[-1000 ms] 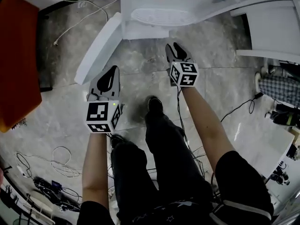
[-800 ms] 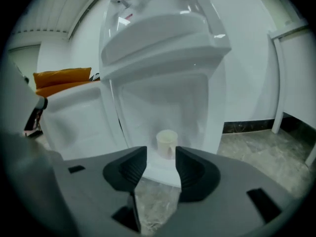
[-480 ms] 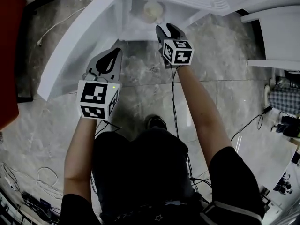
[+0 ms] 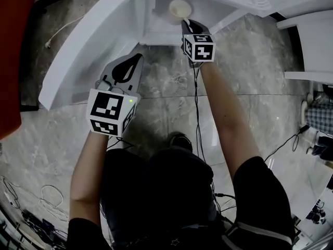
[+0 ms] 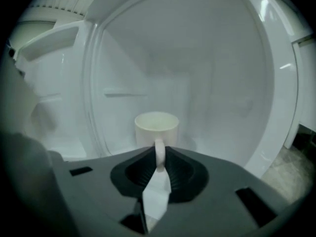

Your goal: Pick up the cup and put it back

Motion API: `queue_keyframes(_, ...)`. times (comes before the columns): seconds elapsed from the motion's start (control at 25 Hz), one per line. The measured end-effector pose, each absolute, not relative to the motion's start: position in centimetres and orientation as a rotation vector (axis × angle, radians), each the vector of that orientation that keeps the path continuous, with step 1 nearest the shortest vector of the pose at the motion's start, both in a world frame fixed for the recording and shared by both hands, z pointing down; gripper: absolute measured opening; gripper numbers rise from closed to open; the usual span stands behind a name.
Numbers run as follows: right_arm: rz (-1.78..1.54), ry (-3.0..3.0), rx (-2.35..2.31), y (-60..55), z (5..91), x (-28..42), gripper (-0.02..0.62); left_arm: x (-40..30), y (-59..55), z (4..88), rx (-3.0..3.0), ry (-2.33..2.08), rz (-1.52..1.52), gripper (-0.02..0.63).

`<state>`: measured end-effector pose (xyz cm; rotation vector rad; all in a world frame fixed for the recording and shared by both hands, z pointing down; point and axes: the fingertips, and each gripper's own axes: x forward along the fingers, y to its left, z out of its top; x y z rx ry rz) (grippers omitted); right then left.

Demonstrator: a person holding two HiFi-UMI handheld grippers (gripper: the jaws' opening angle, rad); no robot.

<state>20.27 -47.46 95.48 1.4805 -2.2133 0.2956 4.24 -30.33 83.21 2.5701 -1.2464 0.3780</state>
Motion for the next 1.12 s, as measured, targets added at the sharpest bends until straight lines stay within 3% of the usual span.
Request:
queue_keyframes(0.24, 0.275, -2.224, 1.427, -46.2, 93.8, 19.6, 0.052, 3.5, -29.9, 82.1, 2.566, -1.240, 0.375, 0.009)
queue_keyframes(0.48, 0.364, -2.198, 1.387, -39.4, 88.0, 18.5, 0.049, 2.3, -25.3, 75.6, 2.518, -1.181, 0.393, 0.009)
queue_keyframes(0.76, 0.663, -2.240, 1.419, -28.7, 76.3, 15.8, 0.048, -2.0, -19.7, 63.4, 2.484, -1.184, 0.457, 0.009)
queue_keyframes(1.12, 0.525, -2.296, 1.465, -21.6, 56.9, 14.4, 0.046, -8.3, -16.3, 47.5, 2.437, -1.296, 0.382, 0.009)
